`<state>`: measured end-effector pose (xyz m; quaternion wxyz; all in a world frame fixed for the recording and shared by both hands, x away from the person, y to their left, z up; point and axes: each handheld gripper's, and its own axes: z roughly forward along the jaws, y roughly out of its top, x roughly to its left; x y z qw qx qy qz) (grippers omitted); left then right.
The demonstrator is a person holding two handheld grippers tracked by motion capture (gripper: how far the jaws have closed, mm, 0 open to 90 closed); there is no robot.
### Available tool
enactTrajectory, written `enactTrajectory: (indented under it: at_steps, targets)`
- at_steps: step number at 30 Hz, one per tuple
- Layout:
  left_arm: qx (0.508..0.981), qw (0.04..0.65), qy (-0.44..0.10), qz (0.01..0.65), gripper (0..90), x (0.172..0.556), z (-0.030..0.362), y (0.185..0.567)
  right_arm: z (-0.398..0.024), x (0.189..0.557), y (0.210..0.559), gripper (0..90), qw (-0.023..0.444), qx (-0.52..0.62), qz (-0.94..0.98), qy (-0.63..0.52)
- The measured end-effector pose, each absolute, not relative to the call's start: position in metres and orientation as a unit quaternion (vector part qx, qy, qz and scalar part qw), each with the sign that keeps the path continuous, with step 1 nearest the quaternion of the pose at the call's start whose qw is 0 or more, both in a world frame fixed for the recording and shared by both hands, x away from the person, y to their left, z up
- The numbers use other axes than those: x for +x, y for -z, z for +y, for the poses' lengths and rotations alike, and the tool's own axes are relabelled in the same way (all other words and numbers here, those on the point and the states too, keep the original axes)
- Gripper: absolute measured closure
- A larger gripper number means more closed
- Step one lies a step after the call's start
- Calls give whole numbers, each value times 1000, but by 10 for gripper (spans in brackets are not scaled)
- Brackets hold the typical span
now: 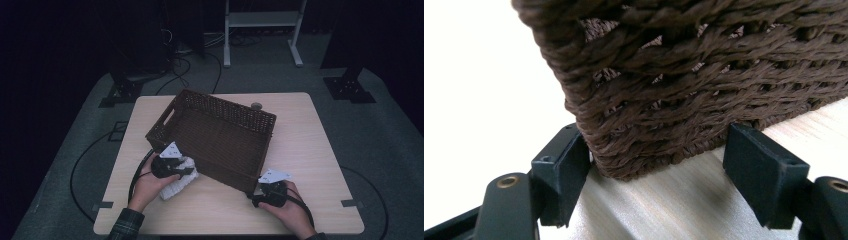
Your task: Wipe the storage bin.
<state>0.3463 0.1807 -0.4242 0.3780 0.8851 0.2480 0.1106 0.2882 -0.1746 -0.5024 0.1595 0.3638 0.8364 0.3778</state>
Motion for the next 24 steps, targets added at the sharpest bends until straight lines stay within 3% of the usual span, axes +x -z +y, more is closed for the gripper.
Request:
enactTrajectory:
  at_steps: [11,24]
  targets:
    - [865,423,-128,237,683,336,183,398,-174,288,502,264,159,365,836,-378]
    - [876,406,-108,236,684,340,173,414,-175,288,502,264,159,364,836,-378]
